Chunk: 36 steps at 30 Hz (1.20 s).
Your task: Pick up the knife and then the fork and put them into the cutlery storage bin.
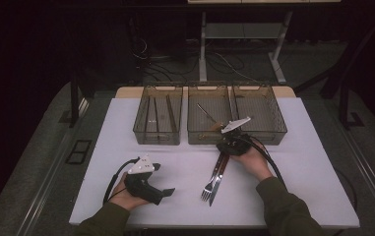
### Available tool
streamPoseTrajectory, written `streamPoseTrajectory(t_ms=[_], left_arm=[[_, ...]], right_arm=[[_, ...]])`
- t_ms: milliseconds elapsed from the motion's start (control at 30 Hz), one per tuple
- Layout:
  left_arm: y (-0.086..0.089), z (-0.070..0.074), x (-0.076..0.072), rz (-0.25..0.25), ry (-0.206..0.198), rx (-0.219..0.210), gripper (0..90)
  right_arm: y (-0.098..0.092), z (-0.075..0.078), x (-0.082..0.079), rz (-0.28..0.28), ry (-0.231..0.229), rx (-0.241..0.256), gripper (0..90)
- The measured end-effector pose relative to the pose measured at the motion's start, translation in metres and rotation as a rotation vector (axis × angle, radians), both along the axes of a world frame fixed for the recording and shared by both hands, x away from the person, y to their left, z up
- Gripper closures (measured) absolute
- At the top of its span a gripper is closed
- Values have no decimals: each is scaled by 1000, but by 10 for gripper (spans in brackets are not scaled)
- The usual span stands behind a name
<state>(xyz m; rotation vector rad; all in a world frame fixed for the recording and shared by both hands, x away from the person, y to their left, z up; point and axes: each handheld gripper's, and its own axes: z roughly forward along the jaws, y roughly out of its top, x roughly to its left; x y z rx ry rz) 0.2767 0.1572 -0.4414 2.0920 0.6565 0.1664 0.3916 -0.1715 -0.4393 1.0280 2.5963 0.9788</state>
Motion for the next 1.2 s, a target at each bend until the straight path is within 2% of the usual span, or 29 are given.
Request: streamPoseTrajectory(t_ms=[567,1200], left_arm=[[-1,0,0,-4,8,-3,0],[-2,-1,-1,-12,10,-1,0]], right_arm=[[-18,2,-5,15,7,-60,899],[-40,1,-20,32,32,-75,900]])
